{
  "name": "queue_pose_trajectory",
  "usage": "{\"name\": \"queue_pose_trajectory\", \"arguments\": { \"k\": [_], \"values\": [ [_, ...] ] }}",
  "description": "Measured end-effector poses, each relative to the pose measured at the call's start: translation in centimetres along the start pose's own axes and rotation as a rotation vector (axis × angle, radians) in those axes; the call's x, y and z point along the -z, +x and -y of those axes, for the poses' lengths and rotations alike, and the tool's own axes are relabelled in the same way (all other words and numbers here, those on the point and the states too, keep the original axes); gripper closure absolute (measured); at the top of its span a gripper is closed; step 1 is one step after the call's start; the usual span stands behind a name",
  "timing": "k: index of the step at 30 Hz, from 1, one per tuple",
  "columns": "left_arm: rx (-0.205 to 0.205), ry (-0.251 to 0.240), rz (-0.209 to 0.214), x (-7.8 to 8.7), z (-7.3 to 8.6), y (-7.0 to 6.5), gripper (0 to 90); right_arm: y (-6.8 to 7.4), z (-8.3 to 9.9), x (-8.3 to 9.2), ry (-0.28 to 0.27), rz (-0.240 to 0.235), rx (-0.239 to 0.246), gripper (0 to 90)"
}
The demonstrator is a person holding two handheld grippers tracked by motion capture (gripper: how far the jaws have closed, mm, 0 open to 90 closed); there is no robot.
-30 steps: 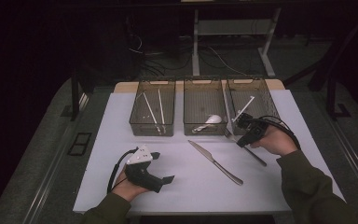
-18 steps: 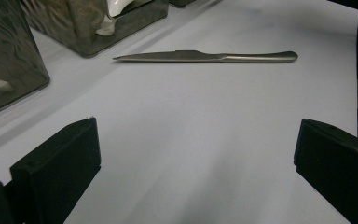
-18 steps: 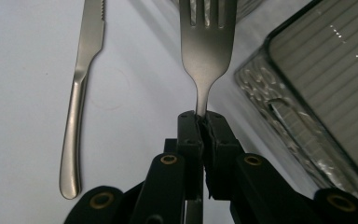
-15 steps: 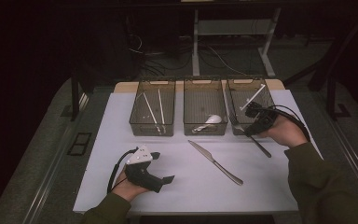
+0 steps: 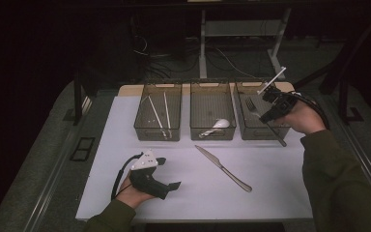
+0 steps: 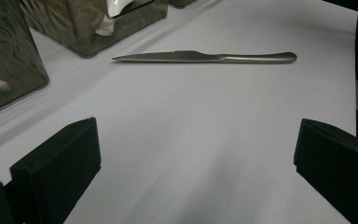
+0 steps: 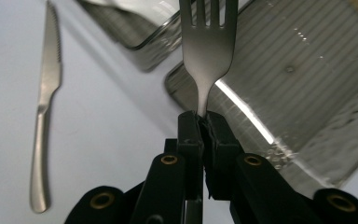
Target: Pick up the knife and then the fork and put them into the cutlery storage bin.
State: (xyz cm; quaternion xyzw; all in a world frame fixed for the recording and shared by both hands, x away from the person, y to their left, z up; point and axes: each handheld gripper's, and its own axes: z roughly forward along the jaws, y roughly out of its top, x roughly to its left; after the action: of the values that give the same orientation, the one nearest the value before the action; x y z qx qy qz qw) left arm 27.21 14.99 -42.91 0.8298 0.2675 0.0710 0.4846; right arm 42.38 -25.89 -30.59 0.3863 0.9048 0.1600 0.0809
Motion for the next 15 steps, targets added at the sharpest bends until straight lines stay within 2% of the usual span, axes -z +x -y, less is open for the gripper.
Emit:
{"name": "queue_pose_trajectory", "arguments": {
  "k": [4,7,13,15],
  "values": [
    [-0.001,0.002,0.001,0.0,0.0,0.0,0.0,-1.3,-0.7,0.3,-0.014,0.014,-0.022,85.7],
    [0.002,0.000,0.001,0.0,0.0,-0.1,0.0,-2.1,-1.3,0.3,-0.010,0.042,-0.043,85.7],
    [0.001,0.000,0.002,0.0,0.0,-0.1,0.0,-3.8,-2.4,0.3,-0.043,0.066,-0.087,85.7],
    [-0.001,0.001,0.003,0.0,0.0,-0.1,0.0,-4.4,-2.7,0.3,-0.054,0.088,-0.092,85.7]
  ]
}}
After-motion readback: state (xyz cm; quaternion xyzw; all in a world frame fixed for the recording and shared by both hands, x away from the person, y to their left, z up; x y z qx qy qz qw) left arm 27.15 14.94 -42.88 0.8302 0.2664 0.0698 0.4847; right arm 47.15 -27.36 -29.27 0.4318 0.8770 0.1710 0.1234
